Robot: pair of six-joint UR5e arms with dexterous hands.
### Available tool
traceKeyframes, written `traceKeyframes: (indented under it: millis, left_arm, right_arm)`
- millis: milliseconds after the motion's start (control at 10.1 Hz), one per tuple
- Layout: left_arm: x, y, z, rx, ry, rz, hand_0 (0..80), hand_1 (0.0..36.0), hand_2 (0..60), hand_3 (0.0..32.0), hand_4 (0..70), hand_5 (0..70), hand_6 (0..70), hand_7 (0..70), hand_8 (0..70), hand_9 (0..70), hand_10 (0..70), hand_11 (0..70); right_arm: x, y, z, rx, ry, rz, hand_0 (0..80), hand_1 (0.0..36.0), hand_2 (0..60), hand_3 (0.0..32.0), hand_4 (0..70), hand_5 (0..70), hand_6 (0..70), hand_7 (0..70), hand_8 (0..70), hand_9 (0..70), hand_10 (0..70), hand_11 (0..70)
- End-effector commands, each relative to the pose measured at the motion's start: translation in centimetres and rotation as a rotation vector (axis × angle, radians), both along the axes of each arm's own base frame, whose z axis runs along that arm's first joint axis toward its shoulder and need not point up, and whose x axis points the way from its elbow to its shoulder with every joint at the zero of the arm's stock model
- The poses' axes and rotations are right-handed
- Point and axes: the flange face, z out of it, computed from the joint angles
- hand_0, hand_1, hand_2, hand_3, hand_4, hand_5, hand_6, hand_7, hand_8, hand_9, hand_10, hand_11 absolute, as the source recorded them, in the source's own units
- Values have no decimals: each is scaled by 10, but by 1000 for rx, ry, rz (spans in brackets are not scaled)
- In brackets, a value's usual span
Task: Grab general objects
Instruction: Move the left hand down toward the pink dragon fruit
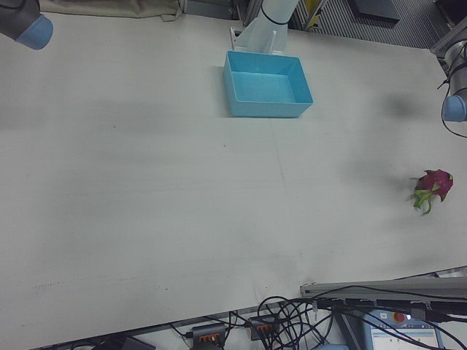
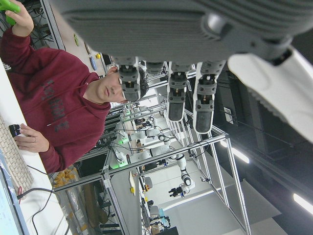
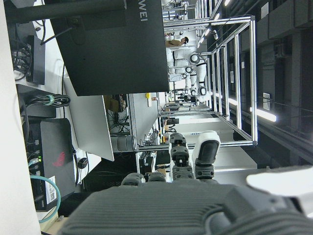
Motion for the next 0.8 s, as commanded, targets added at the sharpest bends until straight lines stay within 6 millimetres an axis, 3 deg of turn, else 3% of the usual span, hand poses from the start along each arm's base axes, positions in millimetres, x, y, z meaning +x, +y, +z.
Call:
traceKeyframes:
  millis: [0, 696]
  left_arm:
    - [0, 0, 0, 0, 0, 0, 493, 85, 0, 0, 160, 276, 157, 277, 21, 41, 74, 117]
    - [0, 1, 1, 2, 1, 2, 492, 84, 0, 0, 165, 275, 161, 280, 22, 42, 74, 118]
  right_arm:
    - [0, 0, 0, 0, 0, 0, 0, 0, 0, 0, 0, 0, 0, 0, 0, 0, 0, 0]
    - [0, 0, 0, 0, 0, 0, 0, 0, 0, 0, 0, 0, 0, 0, 0, 0, 0, 0]
